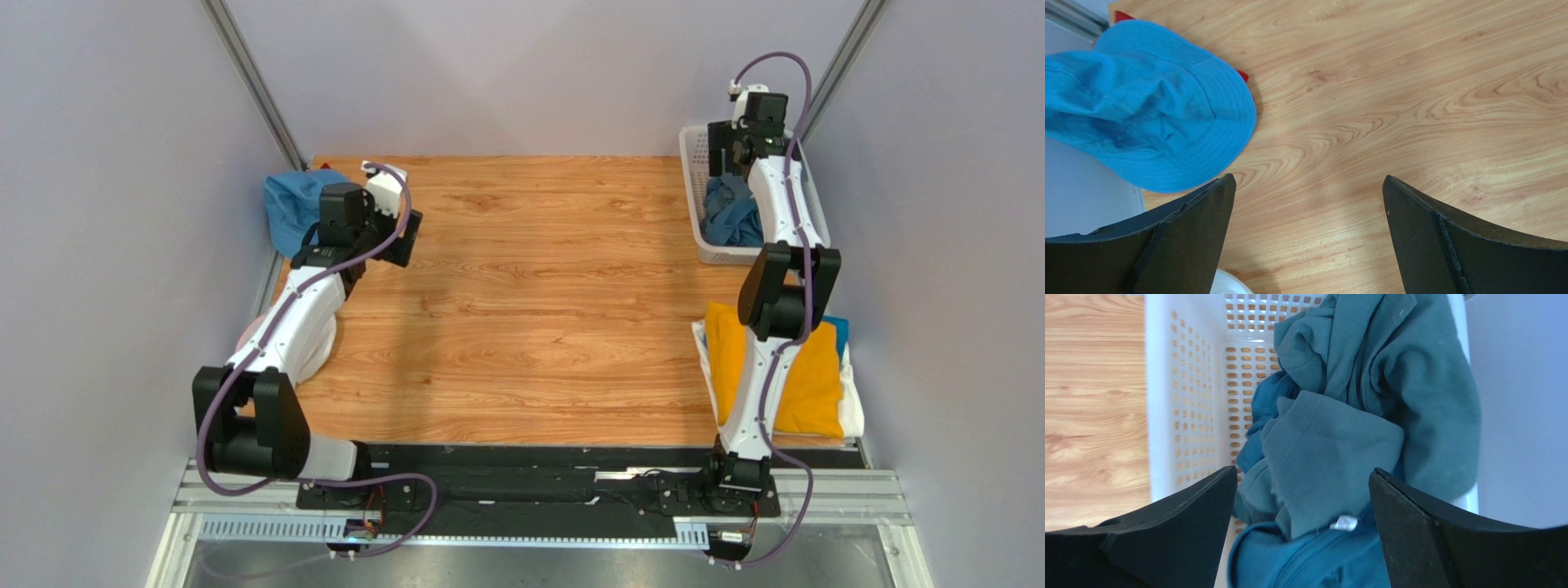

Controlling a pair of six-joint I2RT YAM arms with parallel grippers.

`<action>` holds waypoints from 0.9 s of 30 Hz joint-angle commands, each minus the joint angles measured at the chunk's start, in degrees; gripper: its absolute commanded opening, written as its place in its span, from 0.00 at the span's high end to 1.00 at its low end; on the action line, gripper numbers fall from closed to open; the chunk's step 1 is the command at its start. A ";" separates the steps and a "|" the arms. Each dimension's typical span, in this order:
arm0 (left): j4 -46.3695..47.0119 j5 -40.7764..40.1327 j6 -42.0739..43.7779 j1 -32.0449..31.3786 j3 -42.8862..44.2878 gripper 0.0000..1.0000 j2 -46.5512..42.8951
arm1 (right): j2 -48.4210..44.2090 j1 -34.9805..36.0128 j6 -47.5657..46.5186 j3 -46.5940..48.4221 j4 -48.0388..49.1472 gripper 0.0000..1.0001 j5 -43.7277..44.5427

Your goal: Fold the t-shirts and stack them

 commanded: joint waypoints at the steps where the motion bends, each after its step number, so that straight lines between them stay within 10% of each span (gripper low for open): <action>1: 3.30 -0.10 1.62 0.43 1.68 0.01 2.03 | 4.10 -0.57 -0.54 6.77 -3.61 0.18 -1.11; 22: 3.83 -0.10 3.38 0.43 -0.43 0.01 2.64 | 6.31 -1.63 -1.78 0.45 0.44 0.25 1.17; 27: 4.53 -0.10 3.21 0.43 -1.13 0.01 2.73 | 5.96 -1.89 -1.95 0.88 0.70 0.58 1.35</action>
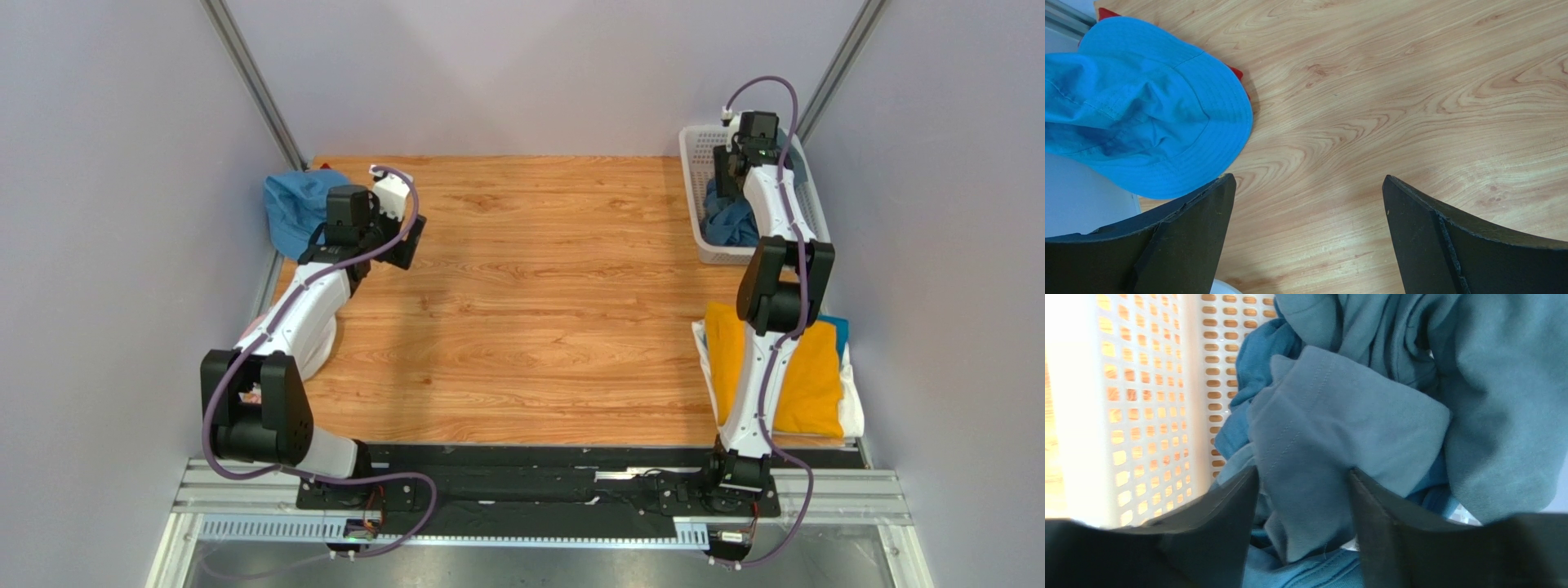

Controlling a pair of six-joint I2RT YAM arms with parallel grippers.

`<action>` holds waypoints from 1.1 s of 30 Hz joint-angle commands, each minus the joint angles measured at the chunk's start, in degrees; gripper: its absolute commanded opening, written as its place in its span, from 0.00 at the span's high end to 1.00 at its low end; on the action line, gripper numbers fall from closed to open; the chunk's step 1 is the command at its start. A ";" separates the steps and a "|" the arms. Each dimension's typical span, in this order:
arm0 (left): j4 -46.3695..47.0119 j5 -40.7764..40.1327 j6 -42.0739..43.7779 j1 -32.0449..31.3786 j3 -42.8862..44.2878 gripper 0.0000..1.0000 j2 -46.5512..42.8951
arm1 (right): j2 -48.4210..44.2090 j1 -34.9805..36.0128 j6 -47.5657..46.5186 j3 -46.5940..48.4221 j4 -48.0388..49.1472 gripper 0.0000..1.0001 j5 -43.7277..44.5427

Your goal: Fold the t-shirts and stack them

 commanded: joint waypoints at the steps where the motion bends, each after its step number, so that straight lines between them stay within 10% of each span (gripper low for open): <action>1: 2.15 -0.12 0.61 0.43 -0.57 0.01 -1.22 | 0.16 -0.71 -0.05 1.85 2.08 0.64 1.28; 6: 2.23 -0.12 0.60 0.43 -0.83 0.01 -1.05 | 0.87 -0.63 0.04 3.34 1.03 1.00 2.42; 33: -1.98 2.95 -0.10 0.43 -2.41 0.03 -16.42 | -42.01 16.07 0.21 10.47 -18.31 1.00 -16.37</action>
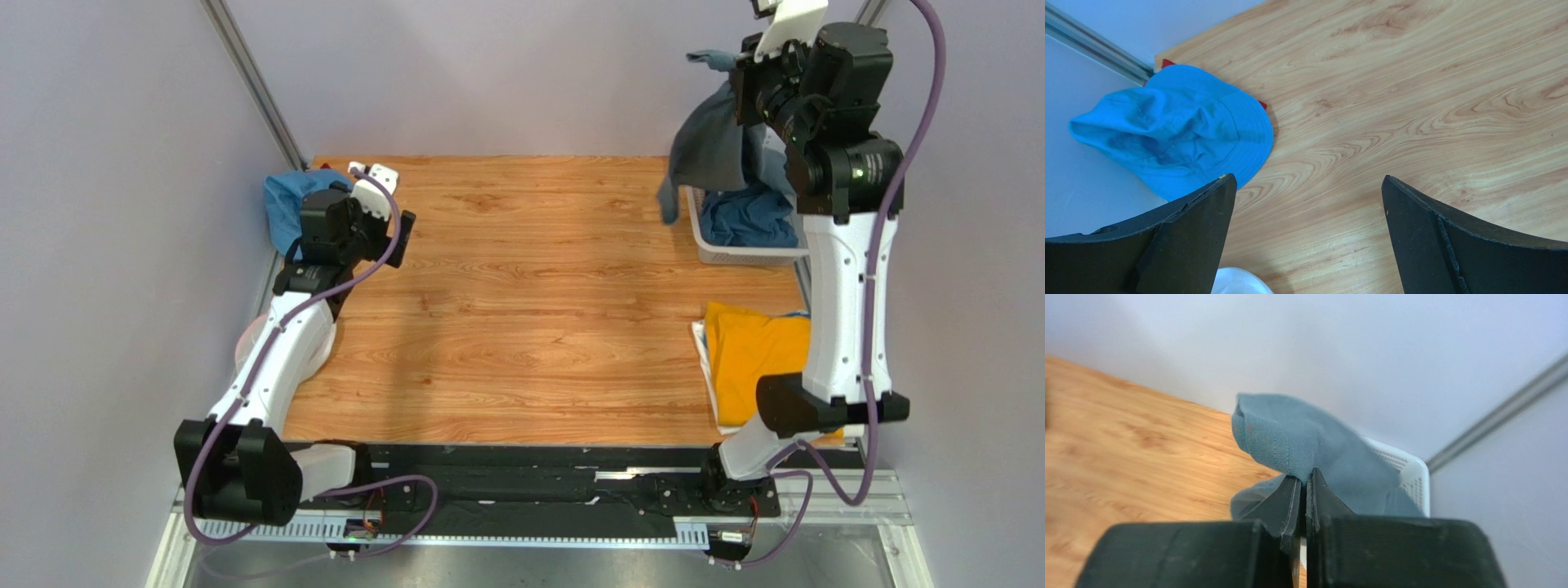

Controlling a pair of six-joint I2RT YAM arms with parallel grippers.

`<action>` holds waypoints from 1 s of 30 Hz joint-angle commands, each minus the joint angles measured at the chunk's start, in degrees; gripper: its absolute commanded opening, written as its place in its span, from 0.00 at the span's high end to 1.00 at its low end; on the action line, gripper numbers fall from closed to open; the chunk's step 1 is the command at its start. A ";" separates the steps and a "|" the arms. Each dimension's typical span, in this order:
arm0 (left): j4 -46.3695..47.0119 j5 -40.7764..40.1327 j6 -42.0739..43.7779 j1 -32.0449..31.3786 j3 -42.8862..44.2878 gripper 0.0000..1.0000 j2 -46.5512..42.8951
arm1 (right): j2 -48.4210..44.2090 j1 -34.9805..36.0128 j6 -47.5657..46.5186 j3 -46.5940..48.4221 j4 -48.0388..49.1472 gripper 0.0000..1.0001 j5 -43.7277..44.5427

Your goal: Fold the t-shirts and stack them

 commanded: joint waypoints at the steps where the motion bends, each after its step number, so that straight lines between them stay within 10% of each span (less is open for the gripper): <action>1: -1.04 1.44 0.36 0.40 -0.18 0.03 -4.84 | -3.16 3.35 -0.99 -2.00 -2.77 1.00 -6.37; 15: -5.18 -0.04 -0.78 0.40 2.80 0.02 -9.68 | -1.42 26.90 1.47 -16.76 -1.19 1.00 -9.37; 30: 2.82 -16.39 -1.58 0.40 0.96 0.02 -7.14 | 14.58 51.43 2.09 -2.17 -1.89 1.00 -4.53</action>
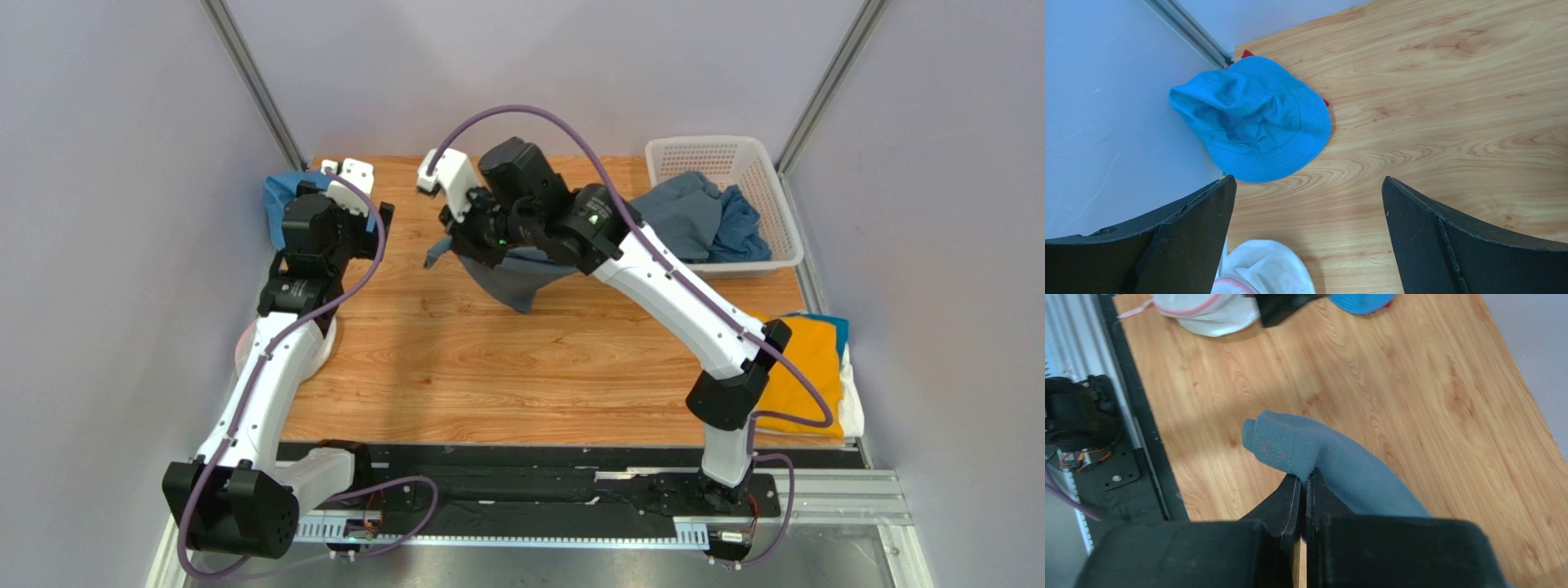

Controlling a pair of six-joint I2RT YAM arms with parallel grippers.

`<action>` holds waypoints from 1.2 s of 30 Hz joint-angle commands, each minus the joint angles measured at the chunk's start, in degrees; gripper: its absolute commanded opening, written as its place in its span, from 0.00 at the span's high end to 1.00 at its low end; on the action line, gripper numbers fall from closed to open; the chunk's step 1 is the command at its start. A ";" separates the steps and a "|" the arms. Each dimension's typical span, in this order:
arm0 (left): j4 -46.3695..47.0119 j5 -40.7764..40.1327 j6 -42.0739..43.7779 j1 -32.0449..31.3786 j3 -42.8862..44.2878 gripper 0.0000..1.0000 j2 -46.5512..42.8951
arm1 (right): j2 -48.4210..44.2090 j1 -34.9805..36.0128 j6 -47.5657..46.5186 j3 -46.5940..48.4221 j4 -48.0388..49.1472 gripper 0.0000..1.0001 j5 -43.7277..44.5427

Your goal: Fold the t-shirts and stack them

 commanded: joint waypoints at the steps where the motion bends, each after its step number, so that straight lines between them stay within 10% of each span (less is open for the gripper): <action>1: 4.53 -6.16 -0.33 0.40 0.39 0.02 0.60 | 0.93 4.65 1.21 1.16 3.73 1.00 0.78; 13: 5.58 -6.61 0.81 0.40 -1.10 0.02 -0.80 | 6.82 10.20 2.19 1.75 5.84 1.00 3.75; 20: 6.11 -6.78 1.26 0.49 -2.78 0.02 -1.51 | 0.06 6.61 -6.87 -0.96 12.51 1.00 25.20; 36: 8.31 -5.38 -2.97 0.40 -3.92 0.01 2.97 | -8.30 0.18 -25.49 9.84 26.22 1.00 30.66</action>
